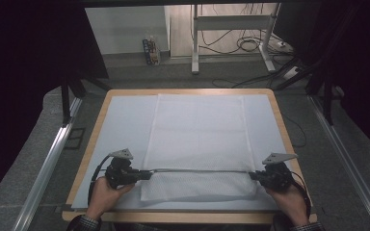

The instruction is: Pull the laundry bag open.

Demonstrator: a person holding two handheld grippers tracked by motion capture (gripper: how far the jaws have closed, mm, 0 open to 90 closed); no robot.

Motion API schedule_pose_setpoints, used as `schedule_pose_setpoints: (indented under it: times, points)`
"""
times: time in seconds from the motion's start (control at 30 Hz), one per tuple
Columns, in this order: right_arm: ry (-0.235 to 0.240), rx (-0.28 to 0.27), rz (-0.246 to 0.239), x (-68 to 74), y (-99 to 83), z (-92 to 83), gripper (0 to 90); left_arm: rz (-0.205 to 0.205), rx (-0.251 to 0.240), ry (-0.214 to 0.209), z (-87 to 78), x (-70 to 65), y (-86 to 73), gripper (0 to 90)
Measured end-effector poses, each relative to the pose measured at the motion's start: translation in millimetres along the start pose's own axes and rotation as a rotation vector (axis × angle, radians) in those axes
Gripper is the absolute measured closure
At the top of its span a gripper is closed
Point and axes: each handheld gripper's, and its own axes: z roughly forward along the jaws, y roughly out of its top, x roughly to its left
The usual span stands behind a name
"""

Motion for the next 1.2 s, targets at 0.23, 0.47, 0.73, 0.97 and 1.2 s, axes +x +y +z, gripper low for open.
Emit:
schedule_pose_setpoints:
  times: [0.23, 0.47, 0.73, 0.97, 1.2]
  points:
    - [-0.001, 0.004, -0.001, 0.3, 0.3, 0.6, 85.1, -0.011, -0.005, 0.010, -6.1, 2.8, -5.8, 87.6]
    - [0.000, 0.006, -0.004, 0.3, 0.3, 0.6, 85.2, -0.022, -0.011, 0.033, -13.1, 6.7, -10.0, 87.6]
    - [0.002, 0.006, 0.006, -1.4, -0.6, -0.1, 85.2, -0.044, -0.022, 0.067, -23.1, 12.1, -17.0, 87.7]
    - [0.007, 0.008, 0.006, -0.7, -0.4, 0.2, 85.2, -0.056, -0.020, 0.069, -26.2, 14.5, -20.8, 87.7]
    - [0.015, 0.018, 0.016, -1.2, -1.0, 1.9, 85.2, -0.074, -0.001, 0.099, -25.8, 17.6, -22.3, 87.6]
